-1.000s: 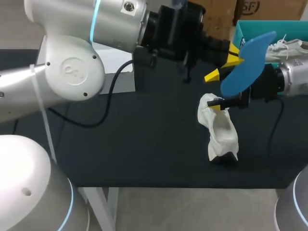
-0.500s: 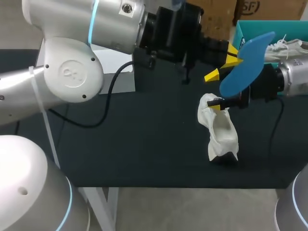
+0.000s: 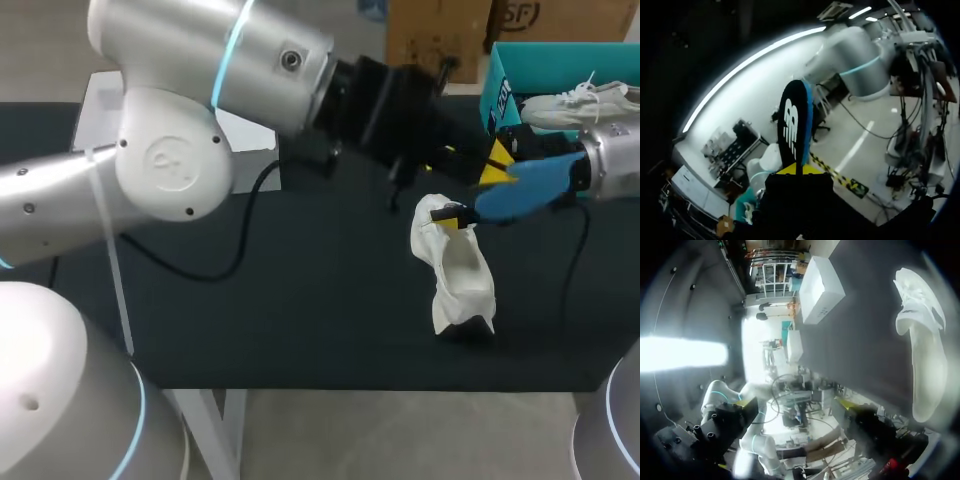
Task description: Take the shoe out of the shoebox, open the shoe tongue, remove and reinsert the insole, then place the shoe into the shoebox
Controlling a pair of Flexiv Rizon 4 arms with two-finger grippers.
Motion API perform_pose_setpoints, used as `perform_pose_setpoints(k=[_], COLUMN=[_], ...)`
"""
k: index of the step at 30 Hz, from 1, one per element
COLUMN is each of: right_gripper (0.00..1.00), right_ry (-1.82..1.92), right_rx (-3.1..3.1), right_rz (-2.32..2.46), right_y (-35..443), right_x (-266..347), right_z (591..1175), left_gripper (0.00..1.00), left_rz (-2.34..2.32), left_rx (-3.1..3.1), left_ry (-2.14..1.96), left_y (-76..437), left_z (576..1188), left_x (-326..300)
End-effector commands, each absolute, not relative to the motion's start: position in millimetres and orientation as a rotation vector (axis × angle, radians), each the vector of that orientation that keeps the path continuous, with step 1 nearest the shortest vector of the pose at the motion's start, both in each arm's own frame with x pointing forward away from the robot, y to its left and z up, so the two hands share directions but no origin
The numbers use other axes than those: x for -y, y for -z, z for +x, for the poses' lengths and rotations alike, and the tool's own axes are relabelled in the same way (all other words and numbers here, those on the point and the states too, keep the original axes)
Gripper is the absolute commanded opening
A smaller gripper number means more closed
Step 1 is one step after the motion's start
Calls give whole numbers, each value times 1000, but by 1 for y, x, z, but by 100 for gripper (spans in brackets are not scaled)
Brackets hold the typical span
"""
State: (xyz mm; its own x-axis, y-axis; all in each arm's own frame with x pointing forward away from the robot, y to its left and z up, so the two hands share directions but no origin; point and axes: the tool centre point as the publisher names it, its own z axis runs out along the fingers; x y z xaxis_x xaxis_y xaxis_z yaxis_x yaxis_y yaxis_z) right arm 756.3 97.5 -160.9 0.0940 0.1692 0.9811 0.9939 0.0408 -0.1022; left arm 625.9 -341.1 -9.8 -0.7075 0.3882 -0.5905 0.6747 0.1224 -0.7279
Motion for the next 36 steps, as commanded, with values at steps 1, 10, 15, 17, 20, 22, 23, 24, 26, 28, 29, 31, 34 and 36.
perform_pose_setpoints(k=[1, 10, 15, 17, 20, 22, 23, 24, 26, 28, 29, 31, 34, 36], right_gripper=[100, 100, 100, 100, 100, 100, 100, 100, 100, 100, 100, 100, 100, 100], right_ry=[1015, 1015, 1015, 1015, 1015, 1015, 1015, 1015, 1015, 1015, 1015, 1015, 1015, 1015], right_rx=[1279, 1279, 1279, 1279, 1279, 1279, 1279, 1279, 1279, 1279, 1279, 1279, 1279, 1279], right_rz=[-1341, -1341, -1341, -1341, -1341, -1341, -1341, -1341, -1341, -1341, -1341, -1341, -1341, -1341], right_y=[162, 162, 162, 162, 162, 162, 162, 162, 162, 162, 162, 162, 162, 162], right_x=[-99, -99, -99, -99, -99, -99, -99, -99, -99, -99, -99, -99, -99, -99], right_z=[756, 756, 756, 756, 756, 756, 756, 756, 756, 756, 756, 756, 756, 756], left_gripper=[0, 0, 0, 0, 0, 0, 0, 0, 0, 0, 0, 0, 0, 0], left_rz=[1106, 1225, 1223, 1224, 1259, 1261, 1264, 1272, 1282, 1299, 1308, 1342, 1397, 1454], left_rx=[-2104, -1995, -1995, -1997, -1996, -1995, -1995, -1994, -1990, -1979, -1981, -1981, -1968, -1954], left_ry=[1638, 1558, 1502, 1497, 1473, 1473, 1473, 1473, 1471, 1471, 1465, 1448, 1416, 1371], left_y=[18, 27, 25, 25, 30, 34, 36, 37, 40, 43, 44, 50, 53, 54], left_z=[627, 627, 633, 635, 635, 638, 638, 638, 638, 637, 637, 636, 635, 634], left_x=[354, 348, 333, 327, 318, 312, 309, 306, 302, 298, 297, 295, 295, 296])
